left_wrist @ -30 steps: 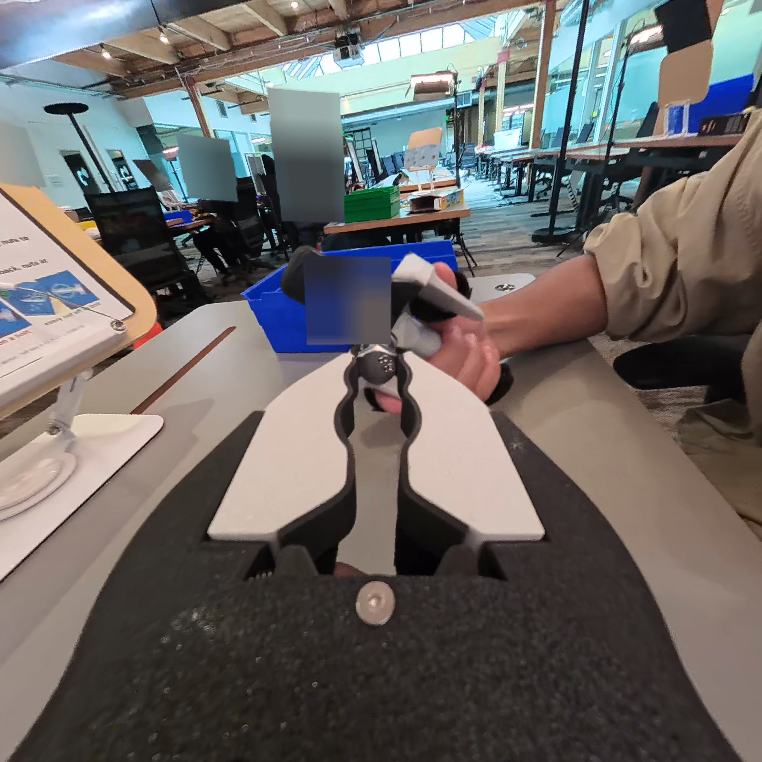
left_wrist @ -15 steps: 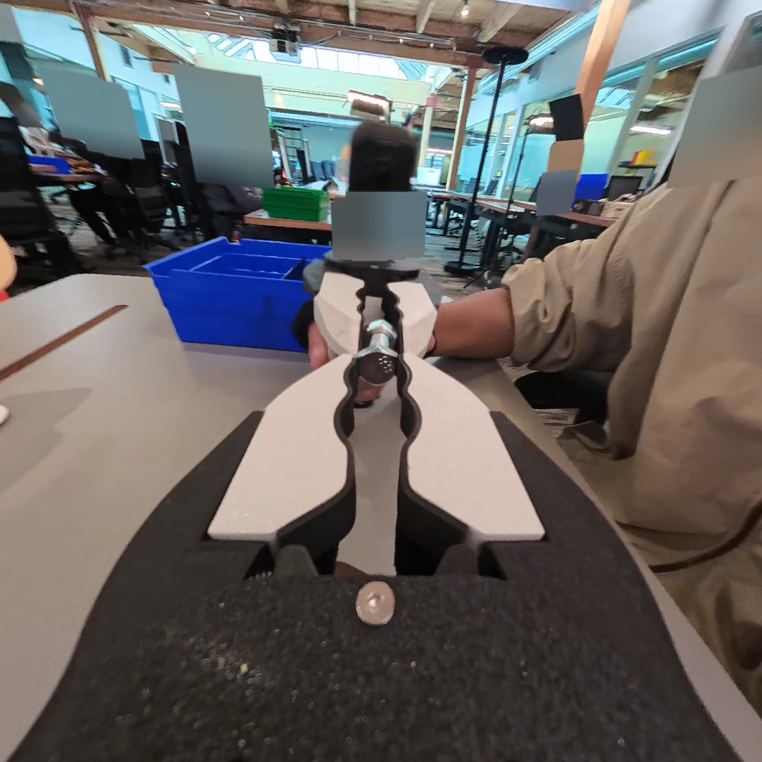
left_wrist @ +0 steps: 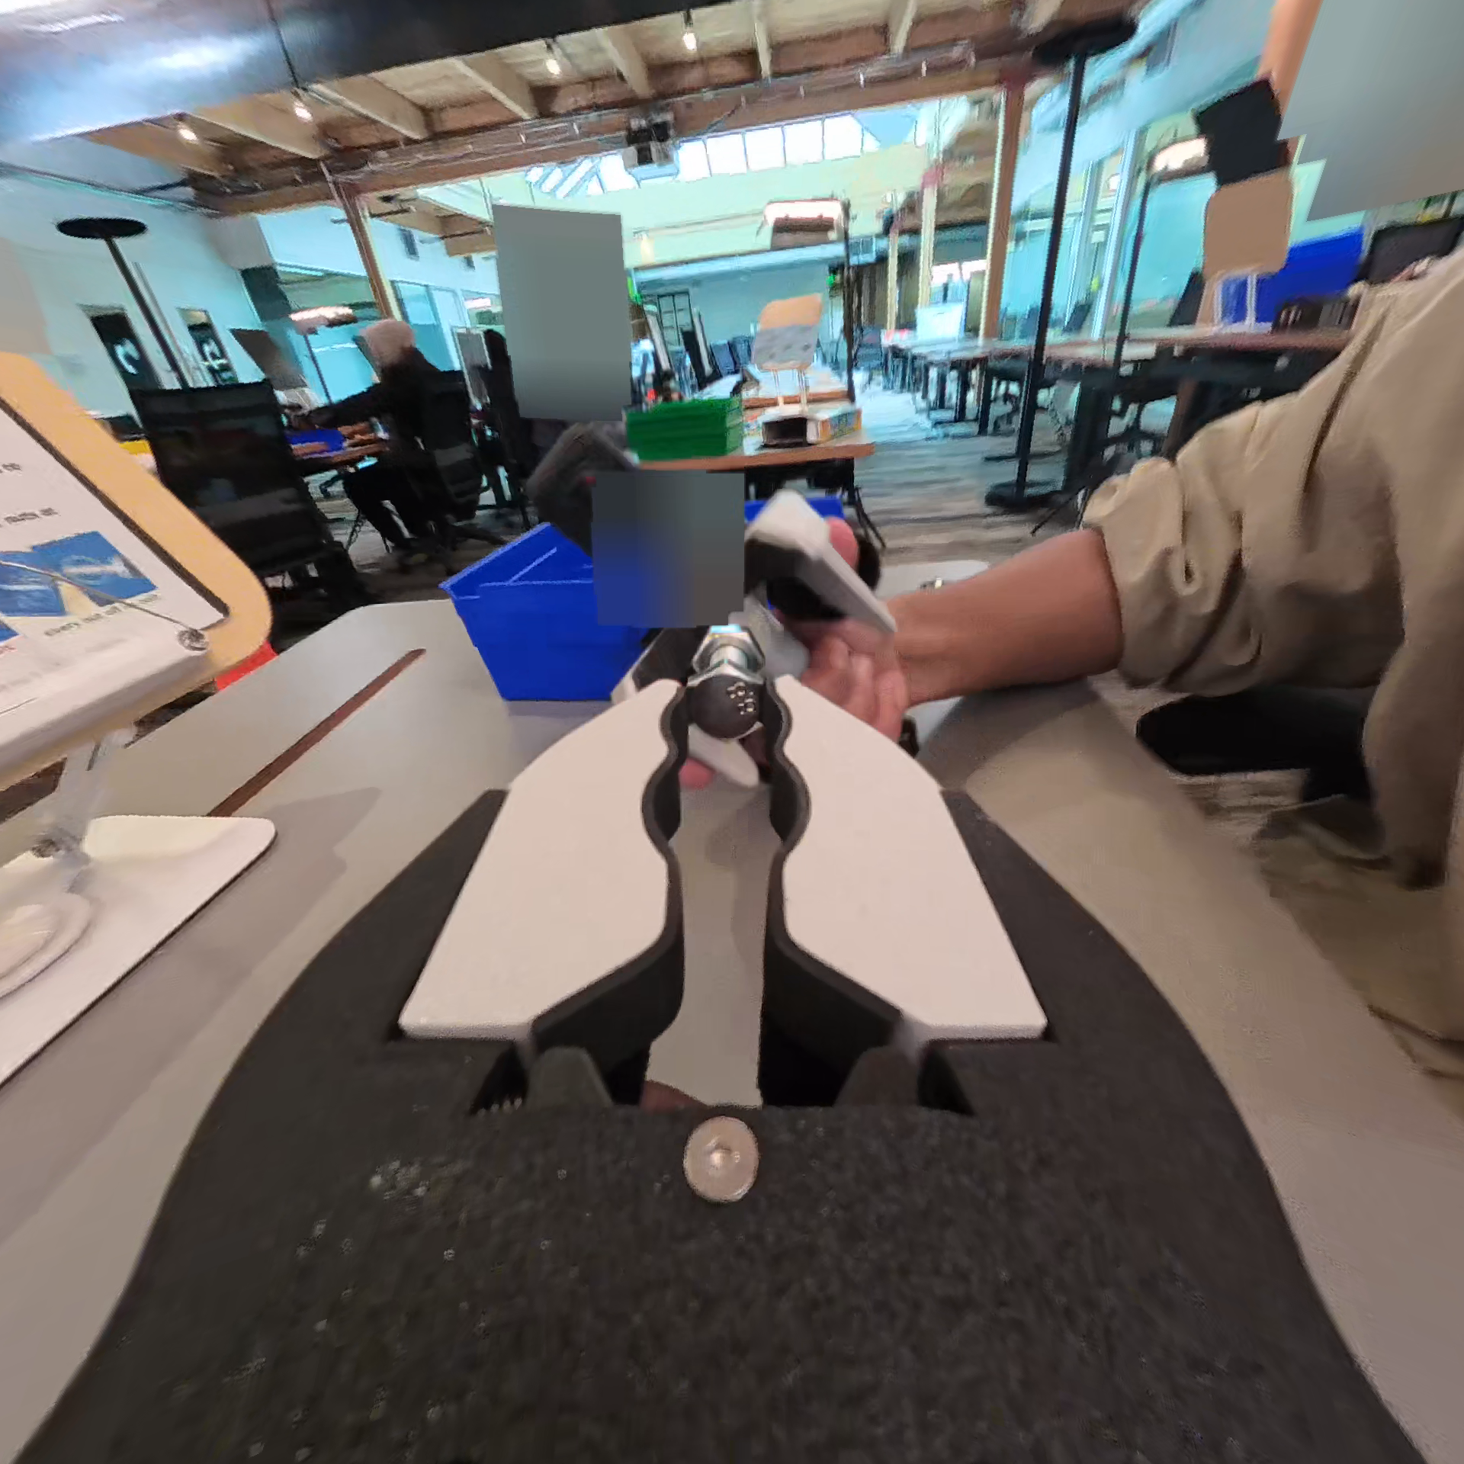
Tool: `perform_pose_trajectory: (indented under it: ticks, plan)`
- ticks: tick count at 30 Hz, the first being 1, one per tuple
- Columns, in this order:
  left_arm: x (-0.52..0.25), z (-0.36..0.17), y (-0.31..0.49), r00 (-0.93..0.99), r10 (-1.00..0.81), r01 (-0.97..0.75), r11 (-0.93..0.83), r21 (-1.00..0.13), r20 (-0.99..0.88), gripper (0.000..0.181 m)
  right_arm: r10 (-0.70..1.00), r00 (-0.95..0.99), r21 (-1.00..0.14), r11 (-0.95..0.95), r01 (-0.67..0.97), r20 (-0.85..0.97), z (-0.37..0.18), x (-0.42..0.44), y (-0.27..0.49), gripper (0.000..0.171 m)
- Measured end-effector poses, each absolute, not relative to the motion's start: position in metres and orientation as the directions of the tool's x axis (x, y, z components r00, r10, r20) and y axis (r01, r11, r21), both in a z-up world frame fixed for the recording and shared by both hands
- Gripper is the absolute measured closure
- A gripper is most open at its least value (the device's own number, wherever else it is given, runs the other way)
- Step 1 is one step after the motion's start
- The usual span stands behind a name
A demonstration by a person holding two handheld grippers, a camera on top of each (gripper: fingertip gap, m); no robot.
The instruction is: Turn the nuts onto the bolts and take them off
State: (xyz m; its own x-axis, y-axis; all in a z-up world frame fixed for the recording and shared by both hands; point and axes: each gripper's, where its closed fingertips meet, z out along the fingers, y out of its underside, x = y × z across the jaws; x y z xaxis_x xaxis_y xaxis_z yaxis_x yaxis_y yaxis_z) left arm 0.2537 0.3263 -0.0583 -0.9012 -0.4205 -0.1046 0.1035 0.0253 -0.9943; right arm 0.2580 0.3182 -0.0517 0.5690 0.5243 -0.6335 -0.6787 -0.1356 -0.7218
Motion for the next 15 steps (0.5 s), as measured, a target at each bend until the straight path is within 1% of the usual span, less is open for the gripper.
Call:
perform_pose_trajectory:
  ticks: [1,2,4,6,7,8,9,12,14,15]
  plan:
    - [0.254,-0.061,0.326,-0.898,-0.423,0.109,0.05,-0.993,-0.12,0.164,0.525,0.484,-0.641,-0.163,-0.75,-0.7,-0.052,0.262,0.32,0.12]
    - [0.256,-0.062,0.326,-0.886,-0.442,0.127,0.067,-0.99,-0.144,0.164,0.516,0.421,-0.58,-0.194,-0.791,-0.746,-0.056,0.263,0.323,0.119]
    - [0.256,-0.067,0.324,-0.881,-0.442,0.134,0.106,-0.985,-0.168,0.164,0.503,0.337,-0.507,-0.252,-0.824,-0.796,-0.063,0.261,0.327,0.121]
    - [0.258,-0.072,0.323,-0.869,-0.452,0.153,0.145,-0.978,-0.203,0.164,0.486,0.286,-0.466,-0.304,-0.831,-0.826,-0.069,0.255,0.33,0.122]
    - [0.258,-0.075,0.322,-0.867,-0.45,0.154,0.167,-0.974,-0.215,0.164,0.492,0.261,-0.449,-0.314,-0.837,-0.83,-0.068,0.253,0.331,0.131]
    - [0.26,-0.078,0.322,-0.858,-0.458,0.162,0.187,-0.969,-0.232,0.164,0.484,0.251,-0.437,-0.322,-0.84,-0.838,-0.069,0.252,0.332,0.147]
    - [0.26,-0.077,0.322,-0.852,-0.465,0.171,0.189,-0.967,-0.242,0.164,0.476,0.26,-0.44,-0.318,-0.84,-0.84,-0.071,0.252,0.332,0.151]
    - [0.26,-0.078,0.322,-0.861,-0.46,0.149,0.181,-0.972,-0.218,0.164,0.473,0.325,-0.498,-0.303,-0.813,-0.819,-0.074,0.251,0.333,0.152]
    - [0.26,-0.076,0.321,-0.879,-0.451,0.107,0.126,-0.986,-0.153,0.164,0.475,0.423,-0.584,-0.264,-0.768,-0.771,-0.074,0.251,0.333,0.152]
    - [0.259,-0.075,0.32,-0.895,-0.434,0.076,0.088,-0.993,-0.106,0.164,0.477,0.491,-0.646,-0.243,-0.724,-0.729,-0.074,0.25,0.332,0.152]
